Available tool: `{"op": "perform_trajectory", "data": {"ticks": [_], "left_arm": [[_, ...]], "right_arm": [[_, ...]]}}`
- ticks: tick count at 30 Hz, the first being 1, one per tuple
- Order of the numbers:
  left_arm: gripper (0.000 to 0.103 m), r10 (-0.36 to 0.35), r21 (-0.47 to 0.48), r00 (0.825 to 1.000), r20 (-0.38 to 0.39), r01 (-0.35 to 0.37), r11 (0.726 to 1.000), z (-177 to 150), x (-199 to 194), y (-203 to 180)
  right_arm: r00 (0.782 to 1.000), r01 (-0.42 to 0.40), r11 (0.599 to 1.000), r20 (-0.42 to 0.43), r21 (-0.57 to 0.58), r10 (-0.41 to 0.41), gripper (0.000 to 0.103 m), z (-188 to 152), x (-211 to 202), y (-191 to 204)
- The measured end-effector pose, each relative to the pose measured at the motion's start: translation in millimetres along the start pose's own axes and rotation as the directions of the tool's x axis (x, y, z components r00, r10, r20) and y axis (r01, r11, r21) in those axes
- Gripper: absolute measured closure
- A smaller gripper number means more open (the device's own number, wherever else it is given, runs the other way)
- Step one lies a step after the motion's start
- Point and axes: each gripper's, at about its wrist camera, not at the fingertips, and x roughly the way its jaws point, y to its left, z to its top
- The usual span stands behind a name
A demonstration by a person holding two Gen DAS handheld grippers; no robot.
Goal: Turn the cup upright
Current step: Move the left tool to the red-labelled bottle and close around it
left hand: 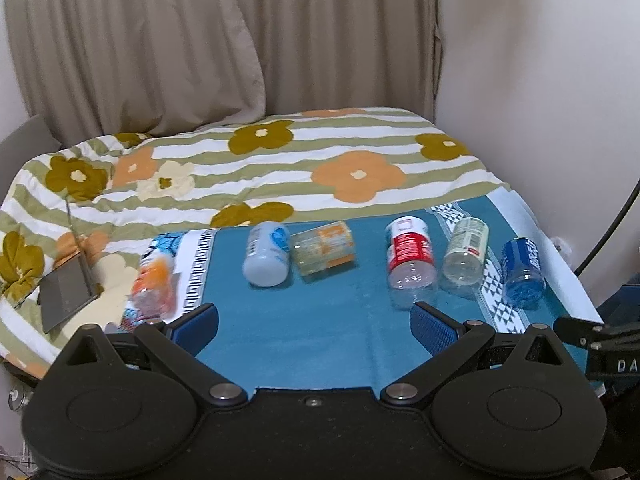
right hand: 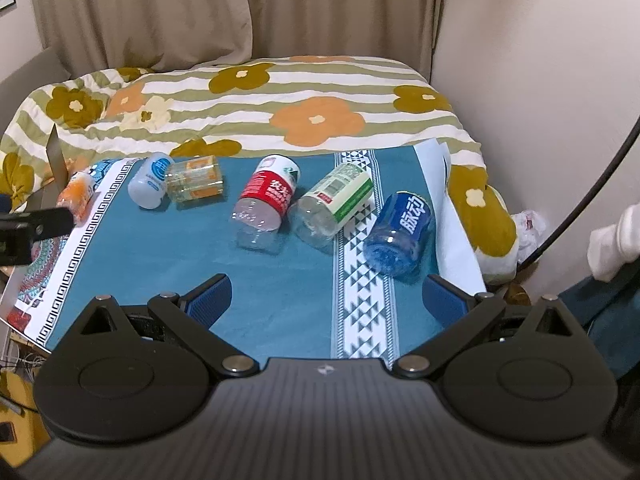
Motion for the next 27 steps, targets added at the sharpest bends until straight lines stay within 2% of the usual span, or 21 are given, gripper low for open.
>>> {"op": "perform_trajectory", "data": {"ticks": [3, 8, 14, 20, 27], "left_arm": [[0.0, -0.009, 0.008, 1.0, -0.017, 0.01, 1.0, 12, 12, -15], [0.0, -0.054, 0.017, 0.997, -0.061, 0.055, 0.998, 30, 42, -35], [0.0, -0.095, 0.055, 0.989, -0.116, 0.102, 0.993, 51, 89, -54], [0.0, -0.144, 0.084, 0.971, -0.193, 0.162, 0.983, 68, 144, -69], [0.0, -0.203, 0.1, 0.936, -0.287, 0.24, 0.966, 79, 197, -79]], "right_arm": [[1.0, -0.007, 1.0, -0.008, 0.004, 0.007, 0.0, 4, 6, -15], [0.998, 0.056, 0.998, -0.002, -0.028, -0.056, 0.0, 10, 23, -27], [0.997, 0.027, 0.997, -0.073, 0.073, -0.022, 0.0, 6, 46, -50], [0.983, 0.042, 0.98, -0.182, 0.196, -0.005, 0.0, 3, 70, -66], [0.971, 0.111, 0.962, -0.235, 0.248, -0.051, 0.0, 8, 98, -67]]}}
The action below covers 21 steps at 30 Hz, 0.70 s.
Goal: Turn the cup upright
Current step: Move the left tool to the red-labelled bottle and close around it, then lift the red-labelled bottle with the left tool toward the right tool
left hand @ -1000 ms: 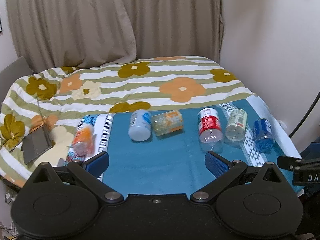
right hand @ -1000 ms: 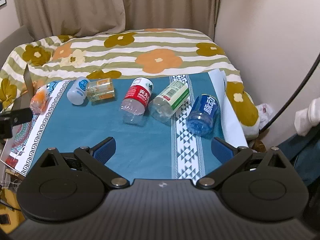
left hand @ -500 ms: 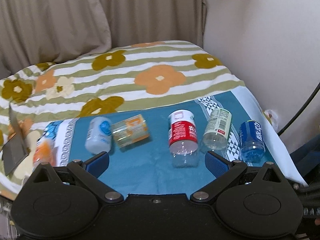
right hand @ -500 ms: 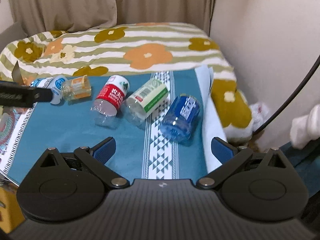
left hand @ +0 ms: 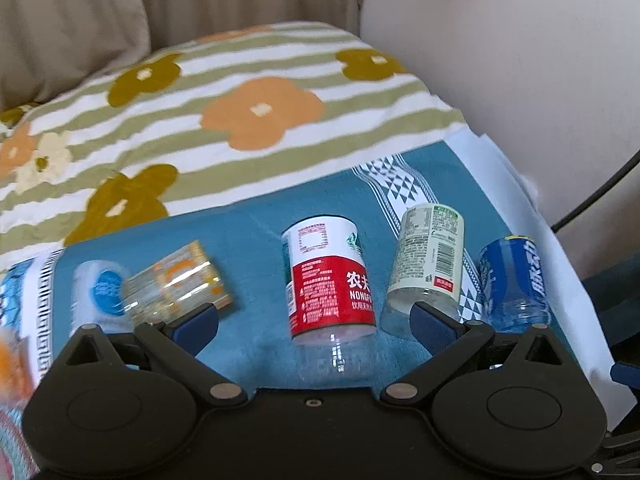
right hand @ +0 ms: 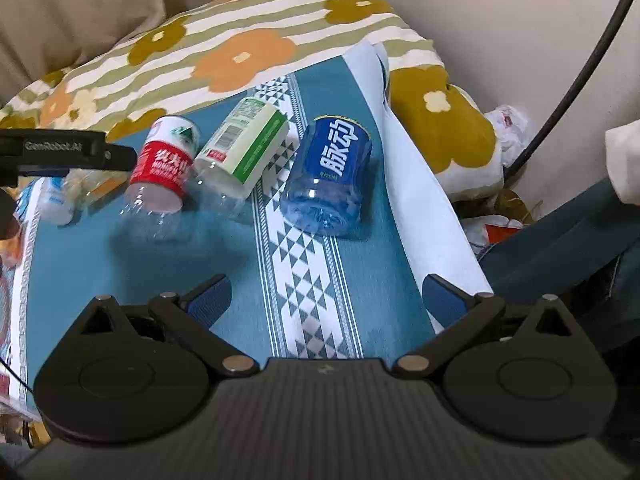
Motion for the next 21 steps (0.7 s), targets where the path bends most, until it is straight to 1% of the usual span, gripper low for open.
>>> {"op": "perform_trajectory", "data": {"ticks": [5, 11, 13, 14, 15, 16, 17, 21], "left_arm": [[0.001, -0.05, 0.002, 0.996, -0.078, 0.051, 0.999, 10, 31, 7], [0.01, -0.096, 0.007, 0.981, -0.168, 0.098, 0.995, 13, 59, 10], [0.018, -0.101, 0.017, 0.977, -0.188, 0.106, 0.994, 12, 65, 10], [0.021, -0.104, 0.022, 0.975, -0.198, 0.111, 0.994, 11, 68, 9], [0.026, -0.114, 0.021, 0.972, -0.206, 0.121, 0.992, 11, 70, 9], [0.035, -0.127, 0.017, 0.968, -0.215, 0.134, 0.991, 11, 72, 10], [0.034, -0.138, 0.011, 0.965, -0.223, 0.144, 0.99, 11, 73, 10], [0.035, -0.143, 0.021, 0.965, -0.218, 0.151, 0.988, 11, 72, 8]], "right_arm": [[0.999, 0.024, 1.0, -0.034, 0.018, -0.024, 0.0, 8, 21, 9], [0.998, 0.024, 0.998, -0.066, 0.053, -0.02, 0.0, 13, 40, 16], [0.997, 0.028, 0.998, -0.074, 0.059, -0.024, 0.0, 14, 44, 18], [0.997, 0.031, 0.998, -0.077, 0.063, -0.027, 0.0, 15, 46, 19], [0.996, 0.036, 0.997, -0.081, 0.067, -0.03, 0.0, 15, 47, 19], [0.996, 0.04, 0.997, -0.086, 0.069, -0.034, 0.0, 15, 48, 20], [0.995, 0.042, 0.997, -0.09, 0.072, -0.036, 0.0, 16, 49, 20], [0.995, 0.045, 0.996, -0.092, 0.075, -0.038, 0.0, 16, 49, 20]]}}
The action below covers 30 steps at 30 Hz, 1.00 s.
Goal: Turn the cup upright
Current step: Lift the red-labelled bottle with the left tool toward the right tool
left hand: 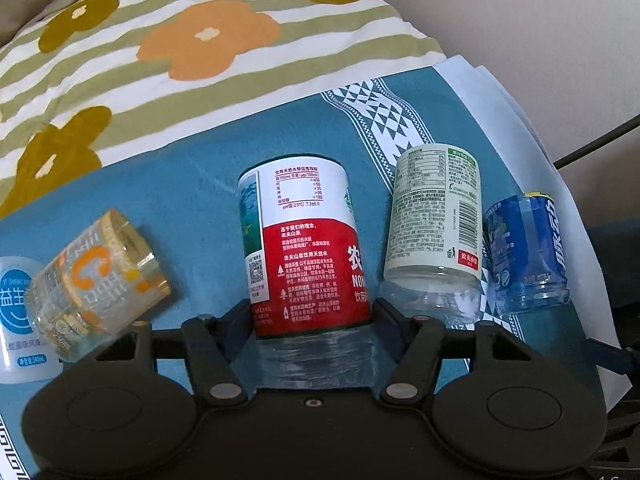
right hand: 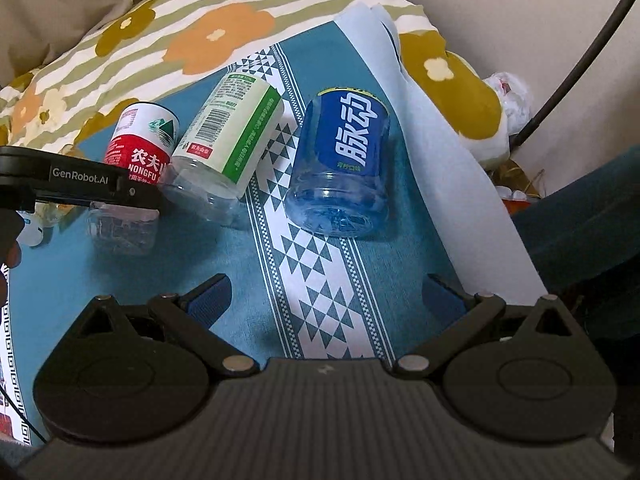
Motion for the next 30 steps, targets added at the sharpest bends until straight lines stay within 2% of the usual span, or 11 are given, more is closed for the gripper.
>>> {"op": "perform_trajectory", "data": {"ticks": [7, 16, 22, 30], "left_arm": [[0.035, 0.008, 0.019, 1.0, 0.026, -0.008, 1.0, -3, -7, -5], [0.035, 0.036, -0.004, 0.995, 0.09, -0.035, 0.999, -16, -38, -13], [0.035, 0.072, -0.073, 0.988, 0.139, -0.062, 0.995, -42, -67, -18], [0.035, 0.151, -0.192, 0.973, 0.175, -0.117, 0.974, -99, -95, -19]], "right_arm": [[1.0, 0.0, 1.0, 0.009, -0.001, 0.0, 0.0, 0, -4, -1], [0.999, -0.022, 0.999, 0.04, -0.033, 0.023, 0.0, -3, -21, -4], [0.996, -0.057, 0.993, 0.067, -0.104, 0.065, 0.0, -9, -37, -3], [0.989, -0.107, 0.966, 0.079, -0.237, 0.129, 0.0, -27, -53, 1]]}}
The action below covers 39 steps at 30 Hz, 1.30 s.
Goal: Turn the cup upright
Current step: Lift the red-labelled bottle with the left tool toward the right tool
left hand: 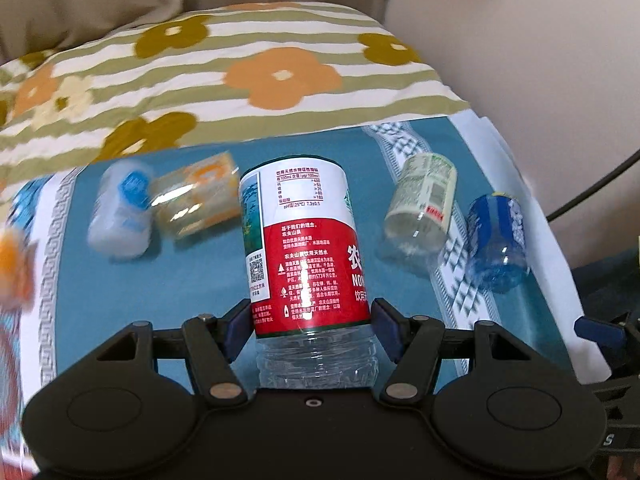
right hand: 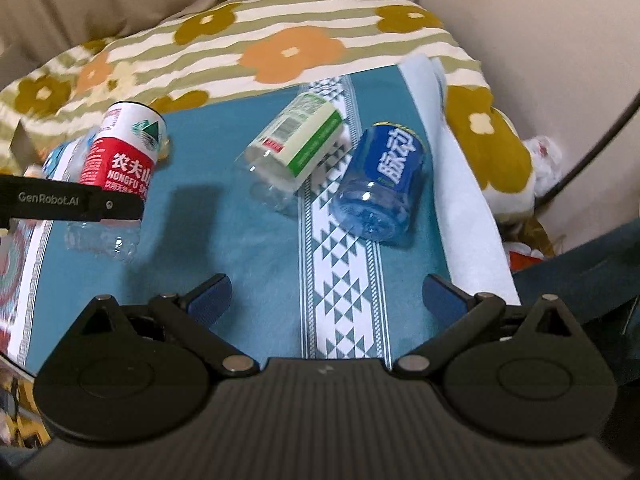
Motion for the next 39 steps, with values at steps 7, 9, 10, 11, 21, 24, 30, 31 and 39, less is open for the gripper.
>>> {"op": "perform_trajectory", "data": {"ticks": [7, 9, 10, 11, 21, 24, 30, 31, 39], "left_arm": [[0.035, 0.043, -0.059, 0.999, -0.024, -0.044, 0.997, -48, -3, 5], [0.035, 0.047, -0.076, 0.998, -0.039, -0.05, 0.996, -60, 1, 8], [0.035, 0.049, -0.082, 0.998, -0.048, -0.053, 0.995, -66, 4, 9], [0.035, 0.051, -0.085, 0.997, -0.054, -0.055, 0.995, -71, 6, 10], [0.035, 0.08, -0.044, 0.996, -0.044, -0.082, 0.996, -91, 23, 14], [0.034, 0.085, -0.032, 0.995, -0.043, -0.087, 0.996, -89, 24, 13], [0.011, 0.084, -0.03, 0.996, -0.025, -0.085, 0.996, -88, 21, 10], [0.01, 0.086, -0.027, 0.996, -0.023, -0.086, 0.996, -88, 20, 9], [0.009, 0.109, -0.025, 0.994, -0.008, -0.109, 0.994, -85, 10, 2]], "right_arm": [[0.999, -0.038, 0.995, -0.015, -0.092, 0.037, 0.0, -19, 3, 11], [0.999, -0.047, 0.993, -0.022, -0.106, 0.045, 0.0, -25, 6, 13], [0.999, -0.05, 0.992, -0.026, -0.113, 0.047, 0.0, -28, 8, 14], [0.998, -0.051, 0.992, -0.031, -0.119, 0.048, 0.0, -31, 9, 15], [0.997, -0.057, 0.987, -0.064, -0.147, 0.048, 0.0, -51, 19, 21], [0.997, -0.057, 0.987, -0.069, -0.153, 0.047, 0.0, -54, 19, 23], [0.996, -0.055, 0.987, -0.071, -0.149, 0.045, 0.0, -54, 18, 20], [0.997, -0.054, 0.988, -0.069, -0.148, 0.045, 0.0, -53, 17, 20], [0.996, -0.058, 0.987, -0.068, -0.147, 0.049, 0.0, -50, 12, 16]]}}
